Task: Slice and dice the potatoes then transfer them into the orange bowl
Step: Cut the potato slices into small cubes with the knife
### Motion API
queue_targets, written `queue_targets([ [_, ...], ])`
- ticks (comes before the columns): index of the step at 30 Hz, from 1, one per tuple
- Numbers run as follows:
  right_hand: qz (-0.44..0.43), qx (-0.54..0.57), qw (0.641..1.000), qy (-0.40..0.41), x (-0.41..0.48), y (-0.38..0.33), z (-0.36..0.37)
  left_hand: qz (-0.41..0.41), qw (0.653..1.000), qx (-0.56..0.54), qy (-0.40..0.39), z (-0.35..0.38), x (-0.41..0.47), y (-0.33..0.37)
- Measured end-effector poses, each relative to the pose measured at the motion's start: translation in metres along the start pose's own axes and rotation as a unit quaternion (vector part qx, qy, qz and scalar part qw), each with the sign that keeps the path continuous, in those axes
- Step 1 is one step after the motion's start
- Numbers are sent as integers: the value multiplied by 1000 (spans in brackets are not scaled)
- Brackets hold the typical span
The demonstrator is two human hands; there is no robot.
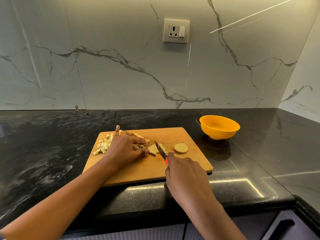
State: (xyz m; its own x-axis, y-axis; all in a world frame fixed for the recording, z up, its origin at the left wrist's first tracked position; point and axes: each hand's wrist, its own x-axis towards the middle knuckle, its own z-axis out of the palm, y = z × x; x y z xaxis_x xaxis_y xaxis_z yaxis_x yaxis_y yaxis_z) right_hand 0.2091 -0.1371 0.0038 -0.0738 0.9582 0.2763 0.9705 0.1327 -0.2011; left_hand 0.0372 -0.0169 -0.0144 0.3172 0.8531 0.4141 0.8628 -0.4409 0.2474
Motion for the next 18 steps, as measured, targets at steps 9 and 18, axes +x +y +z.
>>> queue_targets([
  [9, 11, 21, 1000, -8, 10, -11, 24, 18, 999, 30, -38, 6, 4, 0],
  [18, 28, -18, 991, -132, 24, -30, 14, 7, 999, 3, -34, 8, 5, -1],
])
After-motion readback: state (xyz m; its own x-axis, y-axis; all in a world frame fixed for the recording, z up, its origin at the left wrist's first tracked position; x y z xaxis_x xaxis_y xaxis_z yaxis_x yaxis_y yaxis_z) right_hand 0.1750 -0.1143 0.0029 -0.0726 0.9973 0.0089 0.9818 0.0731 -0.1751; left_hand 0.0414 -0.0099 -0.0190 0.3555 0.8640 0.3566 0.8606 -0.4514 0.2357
